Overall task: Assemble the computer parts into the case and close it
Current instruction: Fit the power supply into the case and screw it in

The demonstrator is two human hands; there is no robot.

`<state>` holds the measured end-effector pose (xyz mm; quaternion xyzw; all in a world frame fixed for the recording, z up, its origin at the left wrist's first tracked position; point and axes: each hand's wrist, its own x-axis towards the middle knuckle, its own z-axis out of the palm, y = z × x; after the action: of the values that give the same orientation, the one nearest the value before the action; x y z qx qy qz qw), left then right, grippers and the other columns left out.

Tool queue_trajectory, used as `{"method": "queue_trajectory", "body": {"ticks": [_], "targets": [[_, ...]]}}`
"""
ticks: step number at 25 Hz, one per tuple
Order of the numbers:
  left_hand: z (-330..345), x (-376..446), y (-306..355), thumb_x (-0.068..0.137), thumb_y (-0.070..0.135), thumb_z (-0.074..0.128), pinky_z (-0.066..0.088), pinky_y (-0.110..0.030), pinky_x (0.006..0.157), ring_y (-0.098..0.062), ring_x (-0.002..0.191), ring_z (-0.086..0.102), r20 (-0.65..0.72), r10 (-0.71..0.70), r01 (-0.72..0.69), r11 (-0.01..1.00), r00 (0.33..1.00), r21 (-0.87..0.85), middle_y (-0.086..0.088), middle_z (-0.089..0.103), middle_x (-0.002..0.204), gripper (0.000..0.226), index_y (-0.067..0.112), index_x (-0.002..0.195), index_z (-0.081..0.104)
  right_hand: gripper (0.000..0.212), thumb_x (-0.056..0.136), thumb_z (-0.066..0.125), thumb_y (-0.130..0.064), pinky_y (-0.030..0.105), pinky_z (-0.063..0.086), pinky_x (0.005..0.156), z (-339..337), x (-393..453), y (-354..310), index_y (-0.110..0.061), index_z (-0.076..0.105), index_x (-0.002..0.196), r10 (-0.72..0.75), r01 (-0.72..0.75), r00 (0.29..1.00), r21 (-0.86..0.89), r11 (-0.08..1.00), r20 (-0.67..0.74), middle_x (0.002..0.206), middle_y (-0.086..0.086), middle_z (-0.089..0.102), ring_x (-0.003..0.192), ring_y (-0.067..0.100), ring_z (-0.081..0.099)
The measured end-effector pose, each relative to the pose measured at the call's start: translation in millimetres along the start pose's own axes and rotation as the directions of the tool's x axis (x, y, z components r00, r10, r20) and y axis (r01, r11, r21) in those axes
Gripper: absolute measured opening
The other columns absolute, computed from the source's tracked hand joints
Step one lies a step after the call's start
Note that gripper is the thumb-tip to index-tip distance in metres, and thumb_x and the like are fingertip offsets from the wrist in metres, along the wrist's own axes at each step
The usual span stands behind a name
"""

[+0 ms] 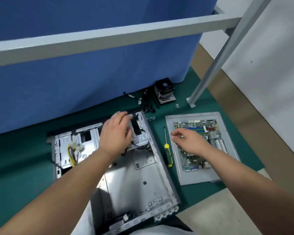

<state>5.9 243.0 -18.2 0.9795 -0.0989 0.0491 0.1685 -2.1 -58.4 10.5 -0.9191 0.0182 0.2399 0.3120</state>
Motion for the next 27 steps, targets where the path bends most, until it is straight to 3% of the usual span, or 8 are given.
{"method": "queue_trajectory", "body": {"ticks": [3,6,8,11,15,19,23,27], "targets": [[25,37,3,0.105,0.048,0.039,0.015,-0.047,0.125,-0.022,0.156,0.019,0.074,-0.211,0.211,0.977,0.975,0.017,0.003,0.032,0.166,0.053,0.027,0.154,0.040,0.029,0.102,0.059,-0.035,0.026,0.044,0.083,-30,46,26,-0.020,0.065,0.126,0.069,-0.069,0.997,-0.005,0.998,-0.016,0.123,-0.003,0.067,0.091,0.009,0.061],[51,35,-4,0.105,0.056,0.031,0.003,-0.046,0.127,-0.019,0.158,0.012,0.049,-0.229,0.226,0.973,0.972,0.055,0.005,0.026,0.168,0.061,0.029,0.159,0.030,0.033,0.102,0.059,-0.032,0.025,0.044,0.072,-47,100,53,-0.017,0.062,0.131,0.125,-0.127,0.991,-0.040,0.991,-0.046,0.124,0.003,0.067,0.088,0.013,0.061],[58,32,-8,0.103,0.058,0.030,0.003,-0.045,0.127,-0.016,0.157,0.013,0.011,-0.209,0.207,0.974,0.978,0.087,0.007,0.028,0.168,0.063,0.030,0.159,0.028,0.037,0.103,0.055,-0.031,0.029,0.050,0.077,-53,135,66,-0.015,0.058,0.136,0.156,-0.159,0.986,-0.050,0.986,-0.060,0.127,0.008,0.066,0.091,0.019,0.064],[62,34,-11,0.103,0.058,0.031,0.005,-0.045,0.127,-0.011,0.157,0.013,-0.006,-0.233,0.233,0.967,0.972,0.101,0.010,0.028,0.167,0.062,0.032,0.159,0.028,0.041,0.104,0.054,-0.030,0.036,0.052,0.097,-56,185,78,-0.012,0.053,0.140,0.189,-0.192,0.979,-0.034,0.981,-0.076,0.133,0.010,0.063,0.108,0.028,0.064],[64,35,-9,0.102,0.056,0.034,0.008,-0.046,0.127,-0.011,0.156,0.017,-0.022,-0.246,0.246,0.963,0.969,0.108,0.010,0.032,0.165,0.060,0.031,0.157,0.031,0.016,0.100,0.062,-0.017,0.032,0.051,0.080,-49,238,89,-0.016,0.052,0.113,0.181,-0.201,0.968,-0.103,0.974,-0.176,0.103,0.006,0.057,0.093,0.028,0.063],[64,34,-7,0.101,0.052,0.037,0.010,-0.048,0.127,-0.015,0.155,0.021,-0.042,-0.243,0.246,0.963,0.969,0.105,0.007,0.035,0.164,0.060,0.028,0.156,0.033,0.014,0.099,0.054,-0.011,0.045,0.060,0.079,-34,259,104,-0.019,0.053,0.111,0.190,-0.221,0.952,-0.111,0.969,-0.238,0.107,0.010,0.053,0.084,0.036,0.065],[65,36,-5,0.101,0.050,0.040,0.011,-0.050,0.126,-0.016,0.155,0.023,-0.047,-0.244,0.247,0.965,0.969,0.089,0.006,0.037,0.162,0.060,0.027,0.155,0.035,0.016,0.097,0.048,-0.005,0.034,0.047,0.078,-19,267,110,-0.015,0.061,0.101,0.162,-0.227,0.931,-0.171,0.959,-0.327,0.106,0.014,0.054,0.085,0.035,0.056],[63,36,-5,0.101,0.050,0.039,0.010,-0.049,0.126,-0.017,0.154,0.025,-0.049,-0.244,0.247,0.966,0.969,0.073,0.006,0.038,0.161,0.060,0.026,0.155,0.036,0.011,0.101,0.052,-0.010,0.031,0.044,0.074,-24,247,103,-0.010,0.063,0.101,0.195,-0.226,0.903,-0.036,0.974,-0.382,0.094,0.009,0.058,0.080,0.030,0.056]]}}
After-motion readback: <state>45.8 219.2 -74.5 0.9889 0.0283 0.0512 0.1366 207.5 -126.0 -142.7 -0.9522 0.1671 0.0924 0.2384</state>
